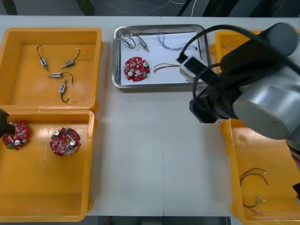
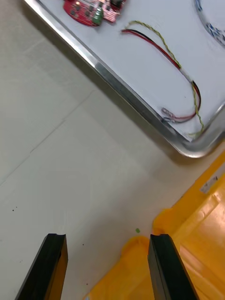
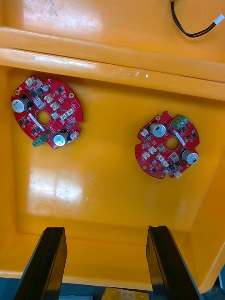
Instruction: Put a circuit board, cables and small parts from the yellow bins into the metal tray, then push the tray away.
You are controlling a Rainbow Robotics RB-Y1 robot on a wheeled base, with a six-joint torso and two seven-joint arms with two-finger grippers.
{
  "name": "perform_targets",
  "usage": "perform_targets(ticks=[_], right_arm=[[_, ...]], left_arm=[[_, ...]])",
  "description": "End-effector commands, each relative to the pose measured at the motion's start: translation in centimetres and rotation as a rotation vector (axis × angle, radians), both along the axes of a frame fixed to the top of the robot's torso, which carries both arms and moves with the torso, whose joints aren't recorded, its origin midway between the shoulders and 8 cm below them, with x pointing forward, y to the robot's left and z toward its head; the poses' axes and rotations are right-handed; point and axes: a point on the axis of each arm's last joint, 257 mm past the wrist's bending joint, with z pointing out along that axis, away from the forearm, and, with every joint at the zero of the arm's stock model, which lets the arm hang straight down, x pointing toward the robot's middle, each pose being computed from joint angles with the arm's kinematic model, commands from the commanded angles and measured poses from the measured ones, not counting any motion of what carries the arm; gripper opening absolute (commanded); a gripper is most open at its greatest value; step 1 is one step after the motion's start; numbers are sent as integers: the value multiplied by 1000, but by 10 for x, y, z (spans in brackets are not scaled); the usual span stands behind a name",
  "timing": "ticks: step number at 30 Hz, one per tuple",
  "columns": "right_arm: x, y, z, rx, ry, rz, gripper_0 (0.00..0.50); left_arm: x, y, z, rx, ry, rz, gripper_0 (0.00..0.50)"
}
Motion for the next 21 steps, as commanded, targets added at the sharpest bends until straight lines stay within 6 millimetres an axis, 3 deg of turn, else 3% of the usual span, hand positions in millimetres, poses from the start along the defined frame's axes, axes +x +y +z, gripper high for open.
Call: perform_targets(ticks=[1, 11, 21], right_arm=[[-1, -45, 11, 137, 13, -144, 500], [-10, -145, 9, 219, 33, -382, 500], [-23, -215, -8, 274, 91, -568, 500]], left_arm=[[1, 1, 6, 20, -32, -37, 500], [1, 1, 6, 20, -32, -37, 500], [1, 1, 6, 20, -32, -37, 500]])
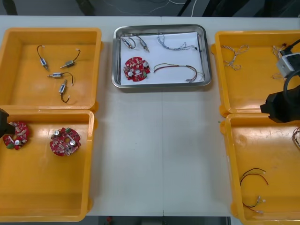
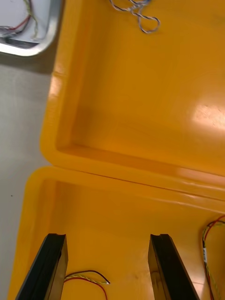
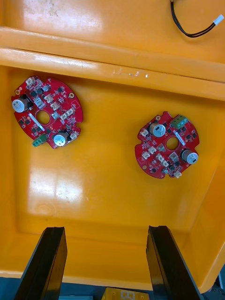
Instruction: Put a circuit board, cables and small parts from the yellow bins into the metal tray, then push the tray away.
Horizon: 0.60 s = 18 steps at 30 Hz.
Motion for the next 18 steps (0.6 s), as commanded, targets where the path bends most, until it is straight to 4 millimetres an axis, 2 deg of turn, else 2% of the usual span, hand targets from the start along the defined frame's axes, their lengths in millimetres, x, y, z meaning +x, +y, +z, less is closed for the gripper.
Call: perform_targets(ticks=[1, 7, 12, 18], right_arm=[[-7, -41, 0, 39, 20, -114, 500], [-16, -65, -13, 55, 63, -169, 500], [-32, -85, -26, 22, 108, -209, 500], [-37, -92, -26, 1, 119, -212, 500]], left_arm=[[1, 1, 5, 20, -32, -37, 500], [1, 1, 5, 20, -32, -37, 500], [1, 1, 5, 20, -32, -37, 500], [1, 1, 5, 20, -32, -37, 500]])
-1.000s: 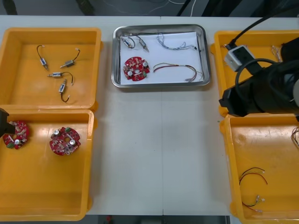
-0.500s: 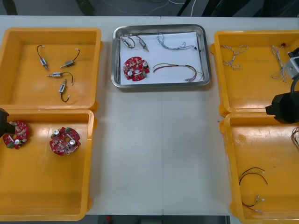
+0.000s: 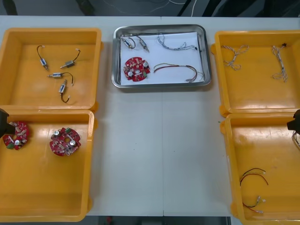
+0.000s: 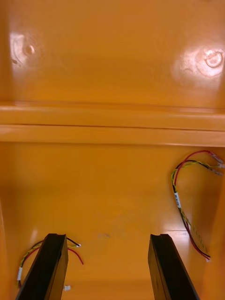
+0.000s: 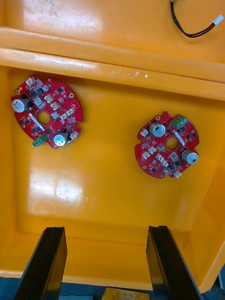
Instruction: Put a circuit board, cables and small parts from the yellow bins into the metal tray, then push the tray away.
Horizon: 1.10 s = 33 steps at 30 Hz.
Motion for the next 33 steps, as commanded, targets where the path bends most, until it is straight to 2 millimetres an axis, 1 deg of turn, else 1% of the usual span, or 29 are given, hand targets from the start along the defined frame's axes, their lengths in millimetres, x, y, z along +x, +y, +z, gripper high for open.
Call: perform_targets(ticks=[1, 5, 9, 16, 33], right_arm=[[-7, -21, 10, -30, -2, -39, 500], [-9, -17, 8, -18, 5, -29, 500], [-14, -18, 3, -12, 20, -34, 500], [-16, -16, 0, -5, 28, -30, 500], [-16, -16, 0, -5, 28, -30, 500]], left_arm=[[1, 1, 5, 20, -32, -37, 500], [1, 1, 5, 20, -32, -37, 500], [1, 1, 5, 20, -32, -37, 500], [1, 1, 5, 20, -32, -37, 500], [1, 1, 5, 20, -32, -37, 500]])
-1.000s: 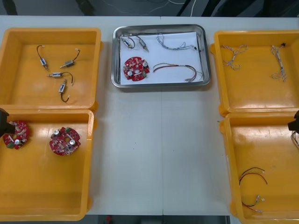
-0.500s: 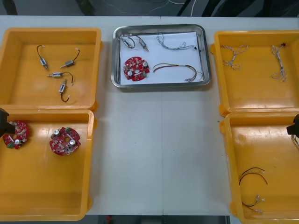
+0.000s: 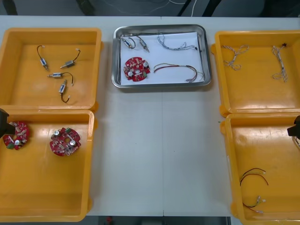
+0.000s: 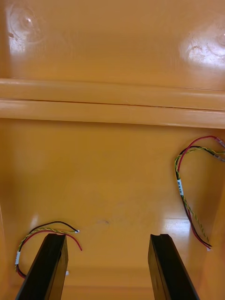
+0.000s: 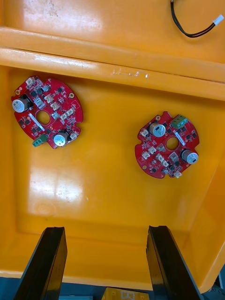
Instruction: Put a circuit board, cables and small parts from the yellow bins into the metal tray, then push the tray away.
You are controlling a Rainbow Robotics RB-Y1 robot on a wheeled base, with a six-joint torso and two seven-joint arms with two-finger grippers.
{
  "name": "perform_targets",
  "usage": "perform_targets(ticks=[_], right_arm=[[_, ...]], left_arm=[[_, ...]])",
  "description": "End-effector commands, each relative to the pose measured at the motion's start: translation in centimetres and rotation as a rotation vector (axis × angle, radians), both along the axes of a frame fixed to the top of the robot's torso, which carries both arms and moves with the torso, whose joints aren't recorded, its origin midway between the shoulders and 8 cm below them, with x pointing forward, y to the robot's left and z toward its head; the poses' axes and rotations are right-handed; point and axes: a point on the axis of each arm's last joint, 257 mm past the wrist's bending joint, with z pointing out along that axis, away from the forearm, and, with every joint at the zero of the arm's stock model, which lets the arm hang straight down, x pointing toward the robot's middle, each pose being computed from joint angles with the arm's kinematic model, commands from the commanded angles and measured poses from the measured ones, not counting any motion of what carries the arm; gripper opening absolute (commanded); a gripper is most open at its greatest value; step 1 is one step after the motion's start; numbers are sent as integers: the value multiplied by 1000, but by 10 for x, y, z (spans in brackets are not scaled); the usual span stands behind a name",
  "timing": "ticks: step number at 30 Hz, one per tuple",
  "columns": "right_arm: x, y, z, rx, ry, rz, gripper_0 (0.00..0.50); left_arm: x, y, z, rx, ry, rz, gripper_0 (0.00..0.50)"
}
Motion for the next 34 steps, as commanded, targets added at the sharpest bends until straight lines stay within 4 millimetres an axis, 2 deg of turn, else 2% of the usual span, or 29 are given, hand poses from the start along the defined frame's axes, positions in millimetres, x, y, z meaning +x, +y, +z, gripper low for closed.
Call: perform_targets(ticks=[1, 34], right_arm=[[-5, -16, 9, -15, -10, -51, 500], [-5, -16, 9, -15, -10, -51, 500]], left_arm=[[1, 1, 5, 20, -32, -37, 500], [1, 1, 5, 20, -32, -37, 500]])
